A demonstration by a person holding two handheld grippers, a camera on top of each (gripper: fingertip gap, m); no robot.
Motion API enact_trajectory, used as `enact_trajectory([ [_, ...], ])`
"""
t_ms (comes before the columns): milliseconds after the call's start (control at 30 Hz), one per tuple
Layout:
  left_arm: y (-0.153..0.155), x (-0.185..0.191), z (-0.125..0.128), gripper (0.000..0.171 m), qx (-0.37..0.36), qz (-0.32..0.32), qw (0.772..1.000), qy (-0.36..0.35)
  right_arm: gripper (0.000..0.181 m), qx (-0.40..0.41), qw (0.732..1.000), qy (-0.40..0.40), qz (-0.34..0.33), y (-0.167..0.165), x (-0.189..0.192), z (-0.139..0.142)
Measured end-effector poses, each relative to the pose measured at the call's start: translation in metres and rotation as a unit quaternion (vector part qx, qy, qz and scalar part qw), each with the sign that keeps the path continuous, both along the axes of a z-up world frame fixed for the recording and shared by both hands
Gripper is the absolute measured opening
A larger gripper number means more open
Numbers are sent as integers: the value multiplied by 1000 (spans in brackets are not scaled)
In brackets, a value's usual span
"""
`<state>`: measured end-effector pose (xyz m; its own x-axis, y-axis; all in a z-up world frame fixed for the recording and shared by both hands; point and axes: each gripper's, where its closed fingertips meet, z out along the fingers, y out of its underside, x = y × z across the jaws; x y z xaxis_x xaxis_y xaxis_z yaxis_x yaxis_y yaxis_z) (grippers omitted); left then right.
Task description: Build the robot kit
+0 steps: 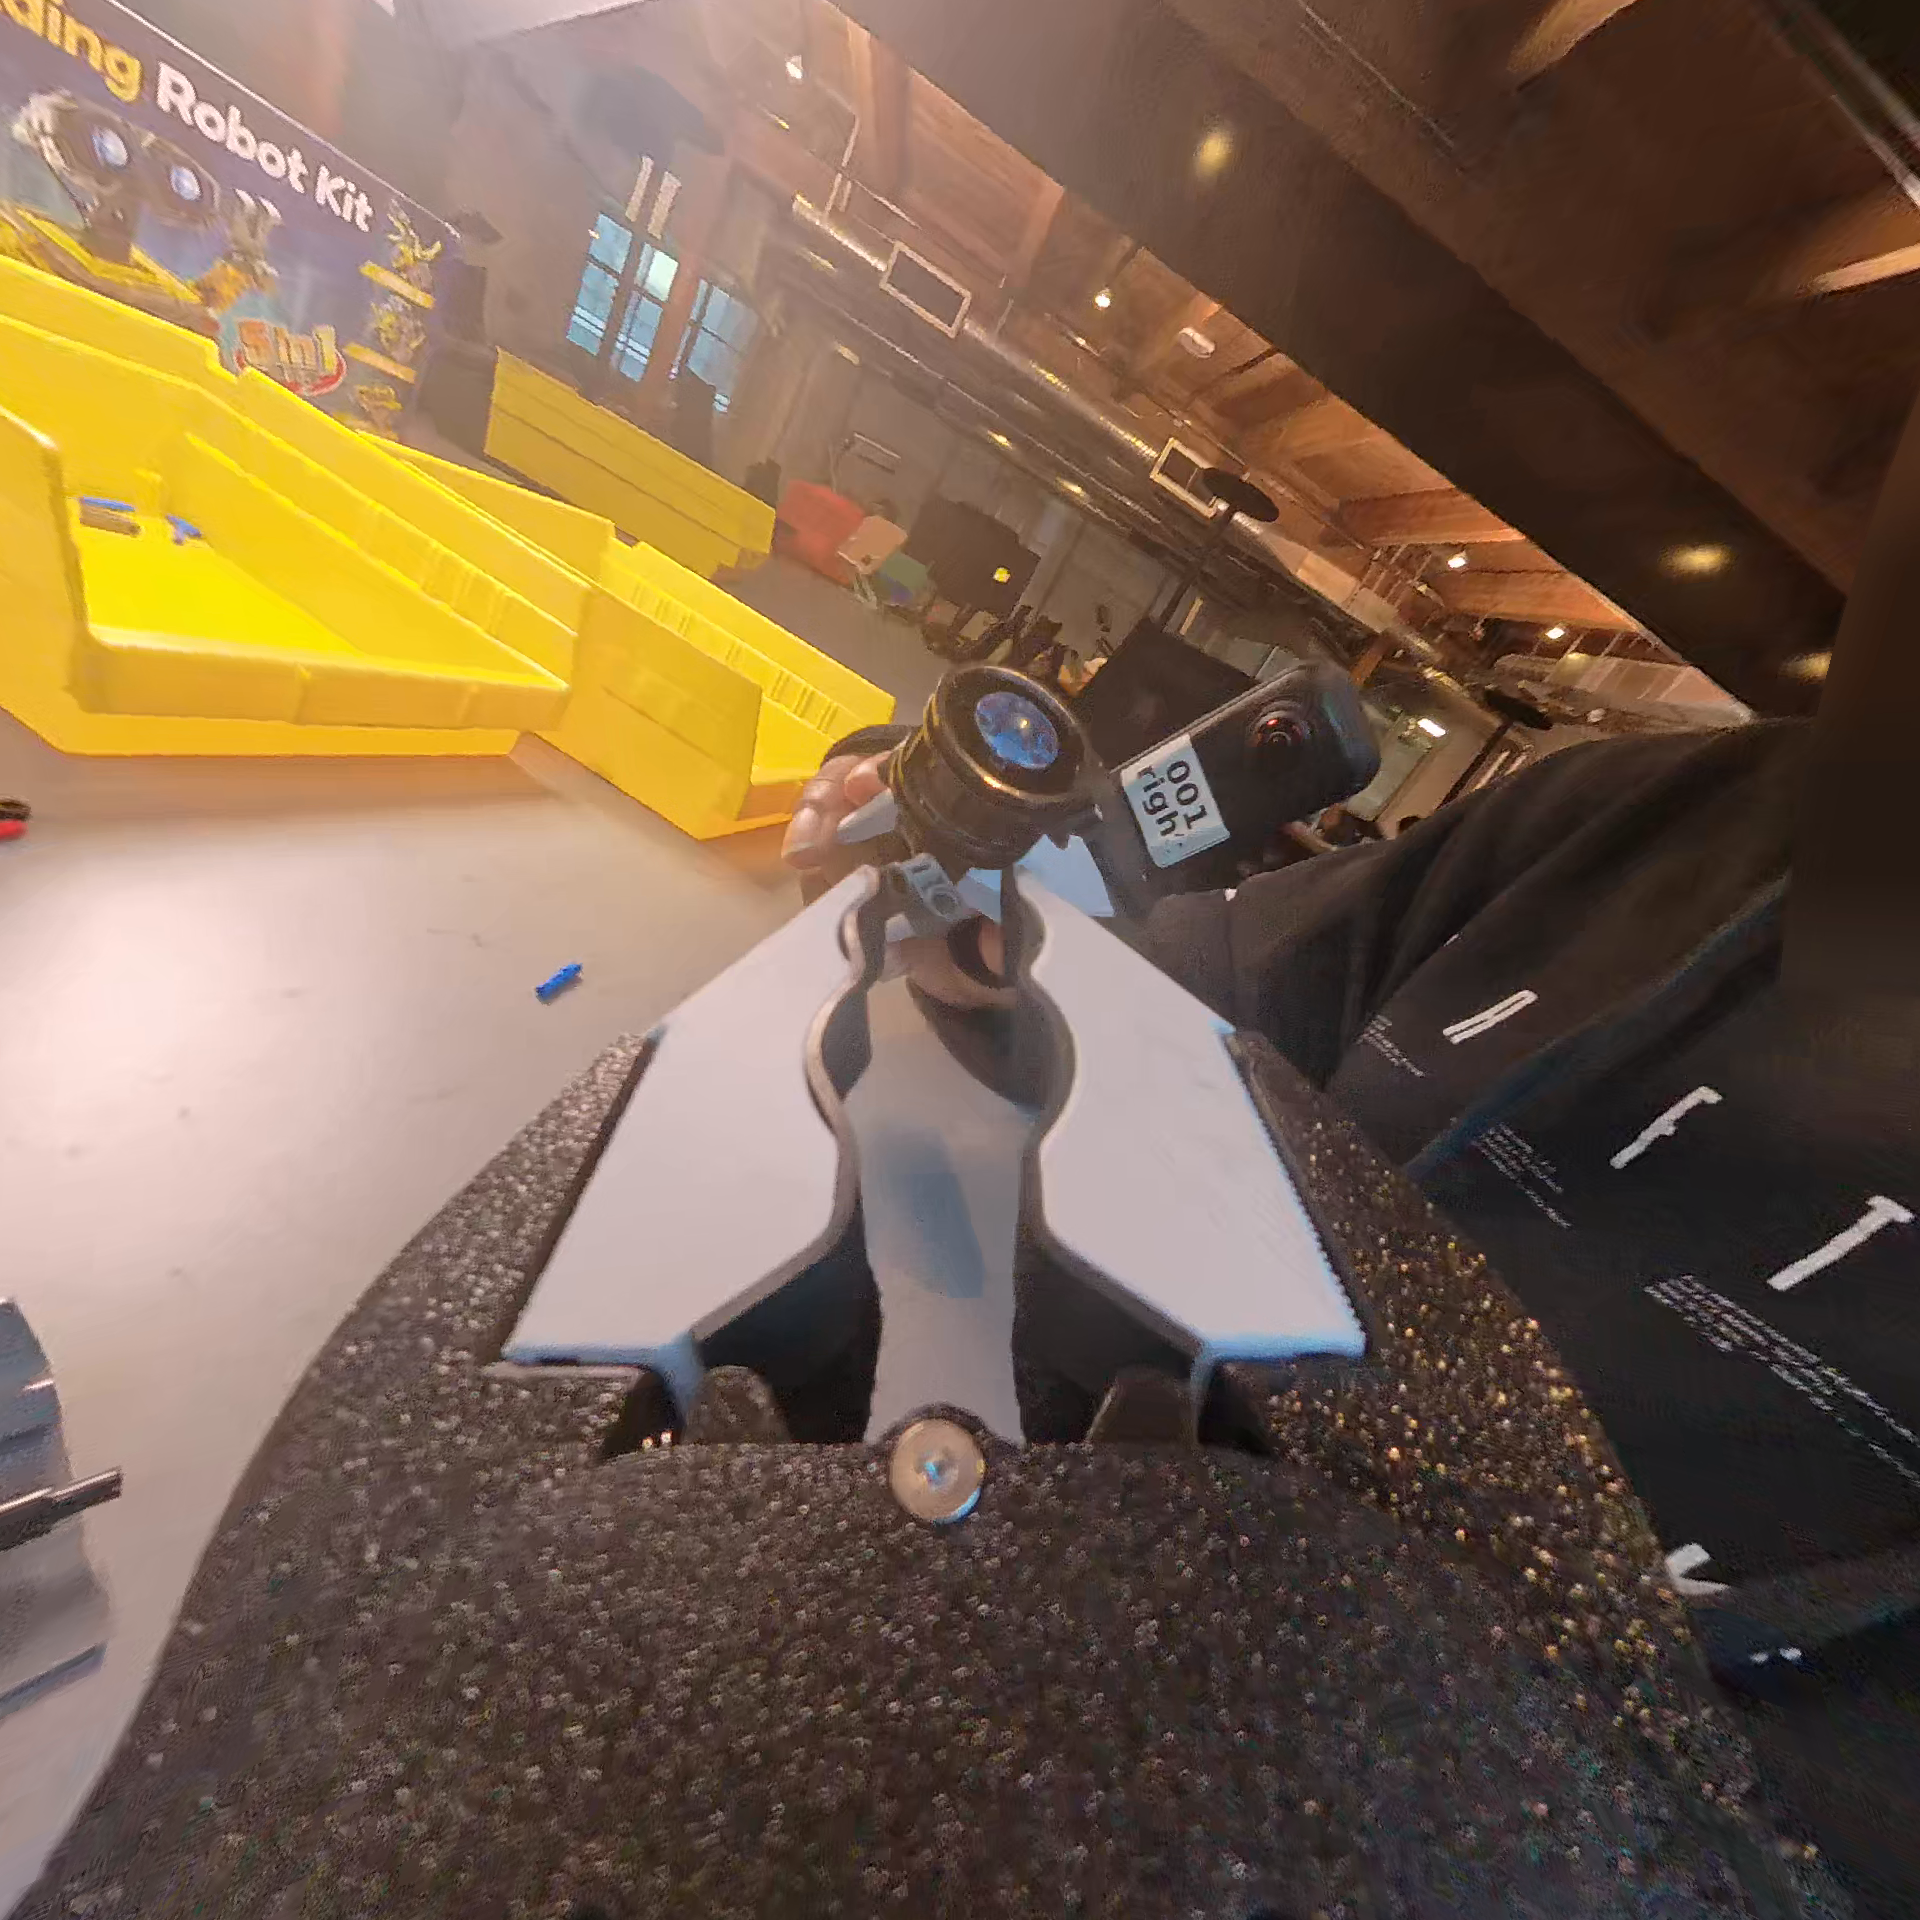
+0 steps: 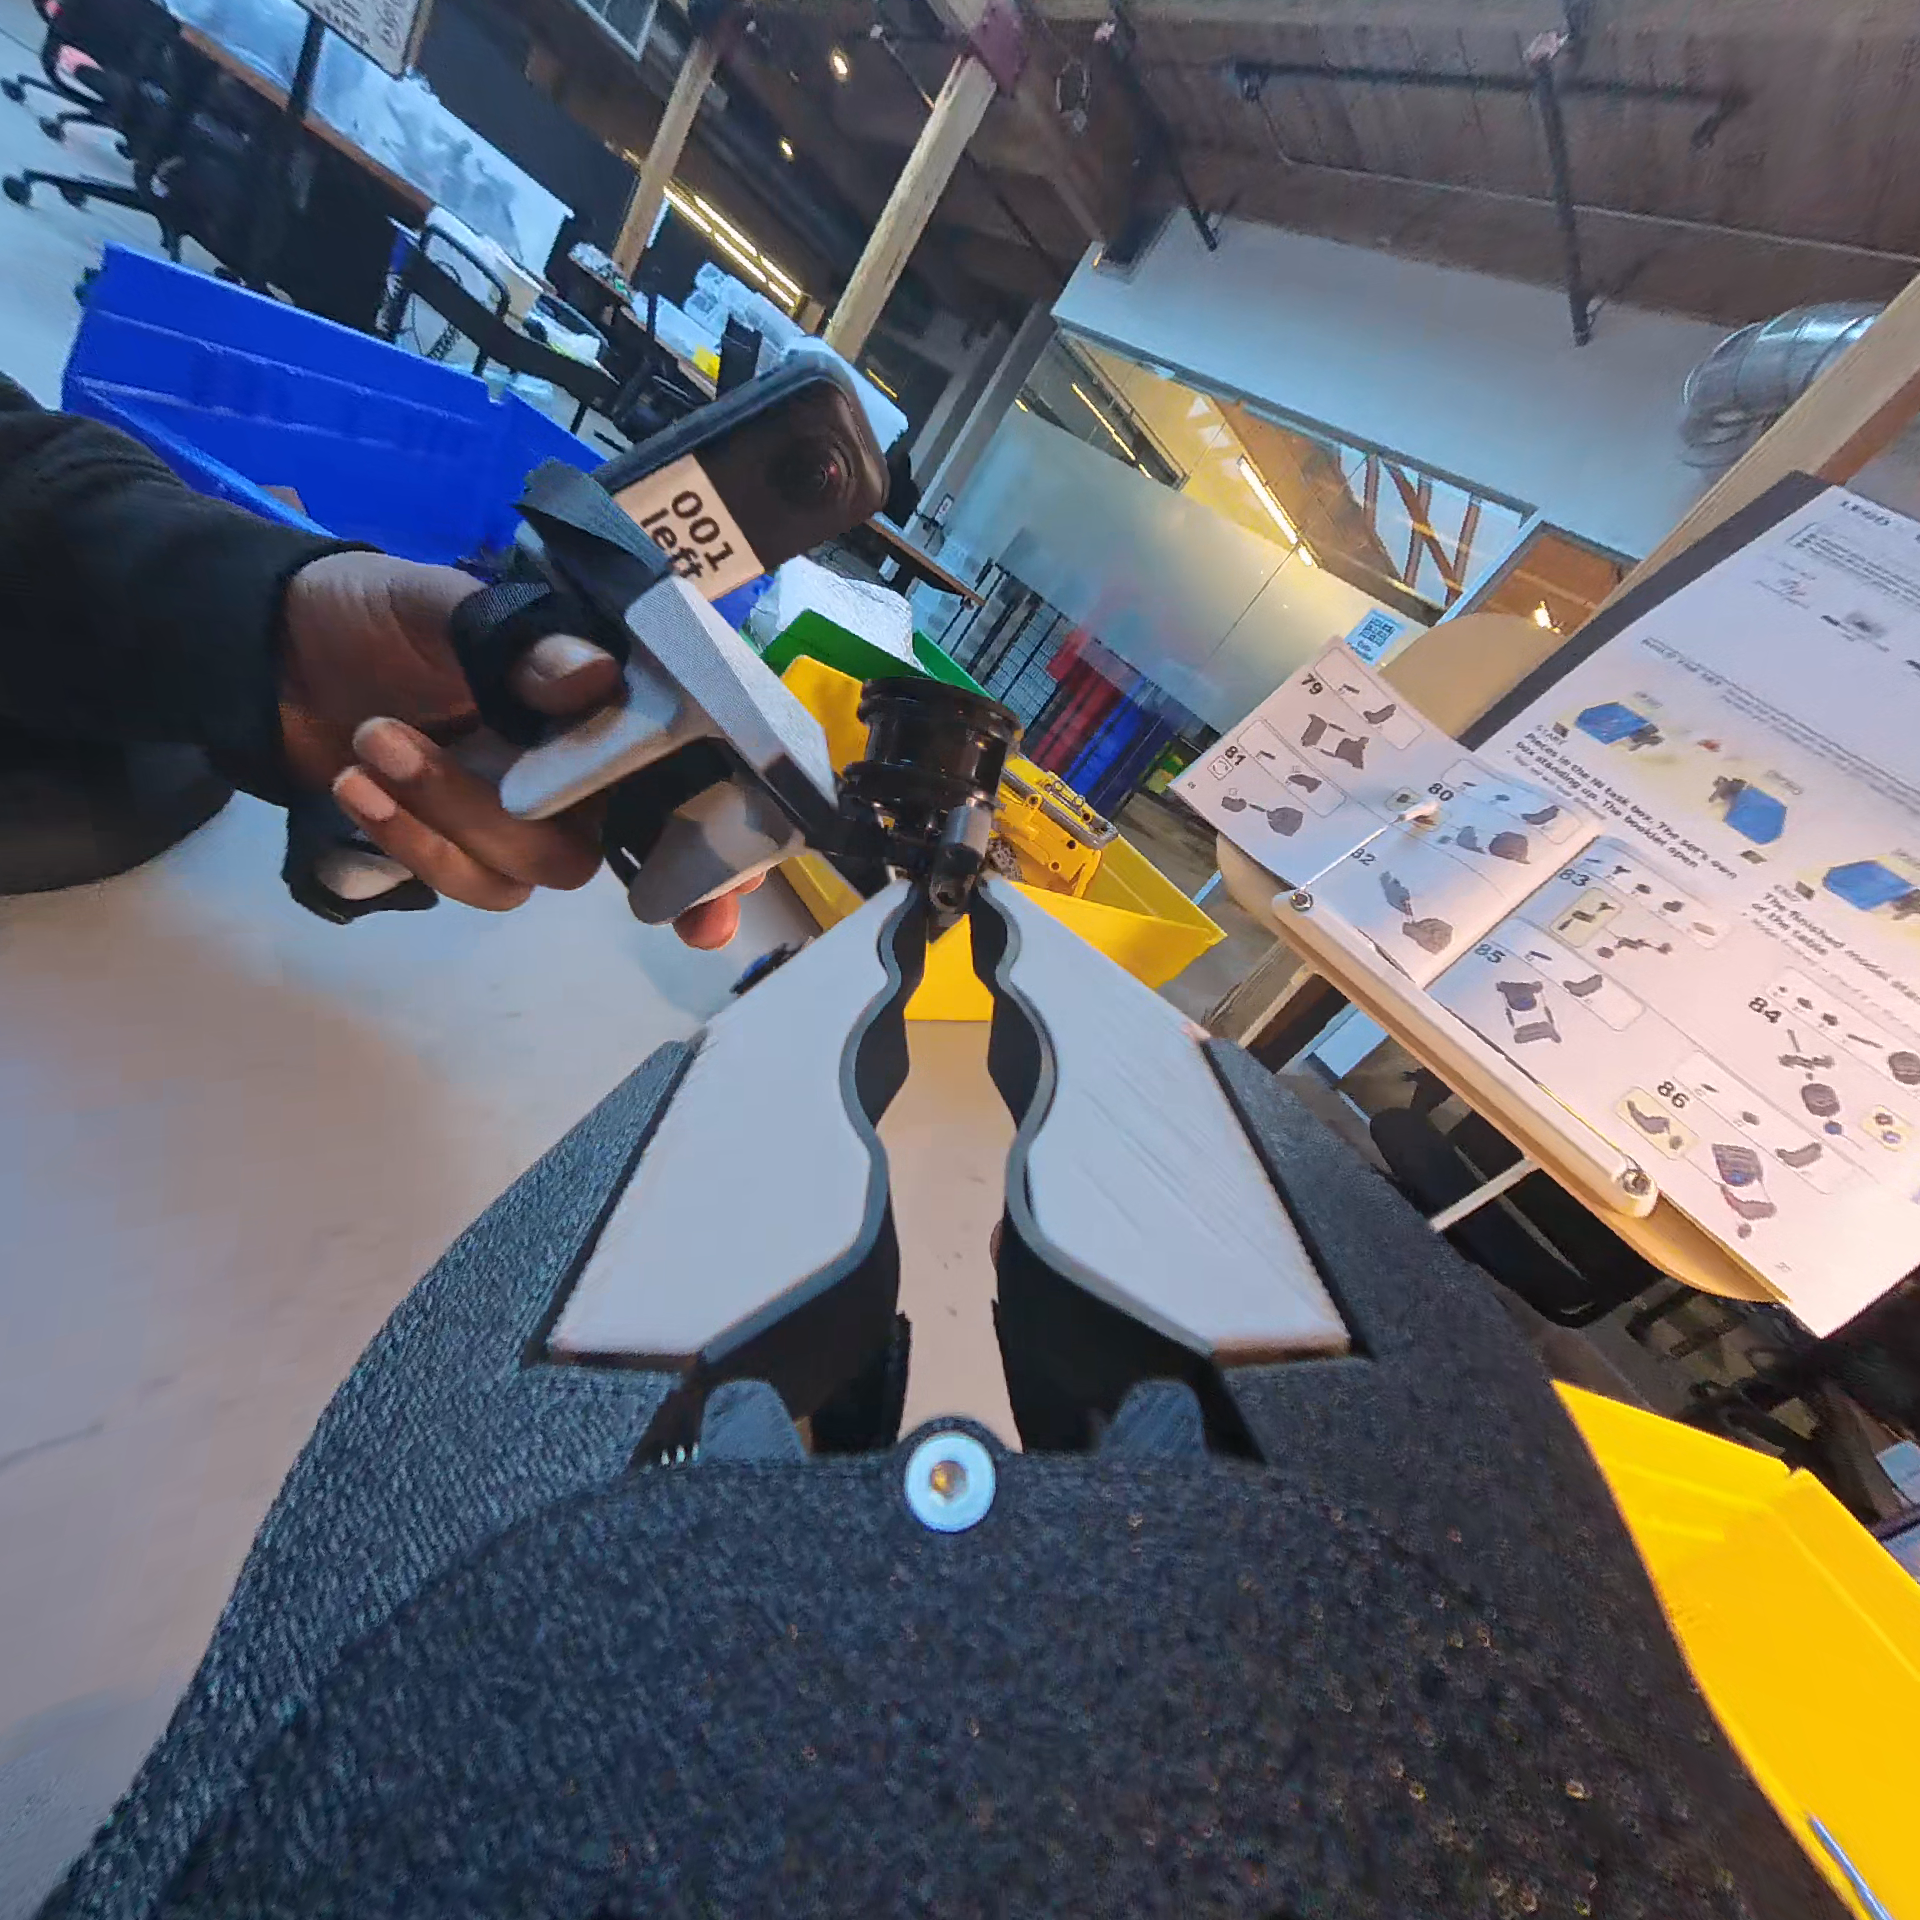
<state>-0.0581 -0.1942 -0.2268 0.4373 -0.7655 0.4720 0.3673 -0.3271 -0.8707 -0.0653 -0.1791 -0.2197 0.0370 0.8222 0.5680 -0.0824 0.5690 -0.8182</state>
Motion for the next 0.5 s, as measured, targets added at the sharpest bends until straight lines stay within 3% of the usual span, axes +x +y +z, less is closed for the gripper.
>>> enact_trajectory([
  [33, 0, -1, -1, 14, 5, 9, 1000, 14, 8, -2, 1000, -2, 4, -2, 0, -1],
  [233, 0, -5, -11, 13, 32, 56, 994, 93, 8, -34, 998, -37, 24, -2, -3, -15],
  [400, 5, -13, -22, 13, 49, 99, 979, 168, 19, -86, 991, -73, 69, -3, 1, -20],
  [500, 5, -9, -28, 13, 50, 95, 975, 197, 16, -75, 990, -86, 86, -5, 4, -24],
])
